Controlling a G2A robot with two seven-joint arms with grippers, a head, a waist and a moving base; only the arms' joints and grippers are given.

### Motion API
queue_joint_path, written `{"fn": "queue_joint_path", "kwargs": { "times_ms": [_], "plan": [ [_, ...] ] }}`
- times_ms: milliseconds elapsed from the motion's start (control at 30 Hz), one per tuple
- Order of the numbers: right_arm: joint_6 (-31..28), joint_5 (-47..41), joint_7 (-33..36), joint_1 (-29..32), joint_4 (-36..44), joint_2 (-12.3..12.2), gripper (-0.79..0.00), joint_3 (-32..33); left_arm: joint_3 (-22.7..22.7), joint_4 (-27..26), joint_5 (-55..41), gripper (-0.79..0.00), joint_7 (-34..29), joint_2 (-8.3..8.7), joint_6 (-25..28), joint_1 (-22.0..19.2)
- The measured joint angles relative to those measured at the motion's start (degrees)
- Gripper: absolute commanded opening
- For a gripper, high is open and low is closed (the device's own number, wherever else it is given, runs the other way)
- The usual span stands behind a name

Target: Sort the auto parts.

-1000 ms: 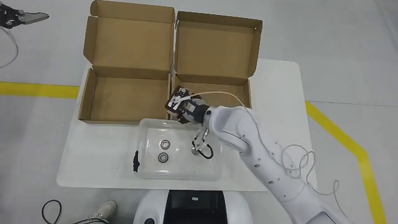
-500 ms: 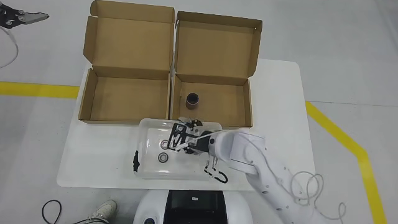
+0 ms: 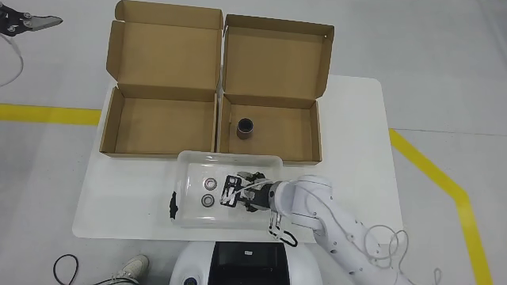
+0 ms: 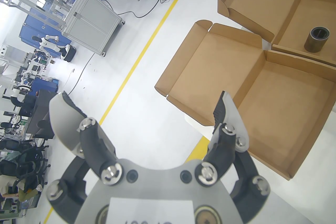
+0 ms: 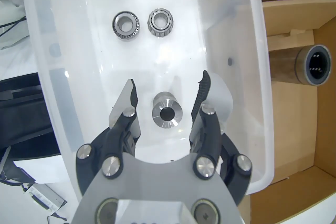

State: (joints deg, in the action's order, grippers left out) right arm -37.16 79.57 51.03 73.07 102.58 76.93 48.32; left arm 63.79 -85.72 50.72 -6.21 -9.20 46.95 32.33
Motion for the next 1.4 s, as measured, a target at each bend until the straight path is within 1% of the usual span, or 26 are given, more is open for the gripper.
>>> {"fn": "queue_joint_path", "kwargs": {
  "times_ms": [100,233,300,400,600,667,733,767,833,867,967,1200,1400],
  "plan": [
    [1.0,0.6,1.5,0.1,-0.4,-0.2,-0.329,-0.1,0.0,0.0,0.0,0.000,0.0,0.00,0.0,0.0],
    [2.3,1.5,3.0,-0.3,-1.2,-0.1,-0.342,-1.1,0.0,0.0,0.0,0.000,0.0,0.00,0.0,0.0],
    [2.6,1.5,3.3,-0.8,-1.8,-0.1,-0.376,-1.6,0.0,0.0,0.0,0.000,0.0,0.00,0.0,0.0],
    [3.2,1.5,4.0,-1.5,-2.8,0.1,-0.403,-2.6,0.0,0.0,0.0,0.000,0.0,0.00,0.0,0.0],
    [4.3,0.9,5.9,-2.8,-4.7,0.4,-0.397,-4.1,0.0,0.0,0.0,0.000,0.0,0.00,0.0,0.0],
    [4.7,0.7,6.4,-3.0,-4.9,0.5,-0.406,-4.5,0.0,0.0,0.0,0.000,0.0,0.00,0.0,0.0],
    [4.9,0.7,6.7,-3.1,-5.0,0.4,-0.440,-4.6,0.0,0.0,0.0,0.000,0.0,0.00,0.0,0.0],
    [5.0,0.6,6.8,-3.1,-5.0,0.4,-0.489,-4.6,0.0,0.0,0.0,0.000,0.0,0.00,0.0,0.0],
    [5.1,0.5,7.0,-3.1,-5.1,0.4,-0.548,-4.6,0.0,0.0,0.0,0.000,0.0,0.00,0.0,0.0],
    [5.2,0.5,7.1,-3.2,-5.1,0.3,-0.616,-4.7,0.0,0.0,0.0,0.000,0.0,0.00,0.0,0.0],
    [5.3,0.5,7.2,-3.3,-5.0,0.3,-0.782,-4.9,0.0,0.0,0.0,0.000,0.0,0.00,0.0,0.0],
    [5.0,-0.1,7.2,-3.5,-2.8,0.3,-0.785,-5.6,0.0,0.0,0.0,0.000,0.0,0.00,0.0,0.0],
    [3.4,-3.4,4.1,-3.2,-0.4,0.1,-0.785,-5.3,0.0,0.0,0.0,0.000,0.0,0.00,0.0,0.0]
  ]
}}
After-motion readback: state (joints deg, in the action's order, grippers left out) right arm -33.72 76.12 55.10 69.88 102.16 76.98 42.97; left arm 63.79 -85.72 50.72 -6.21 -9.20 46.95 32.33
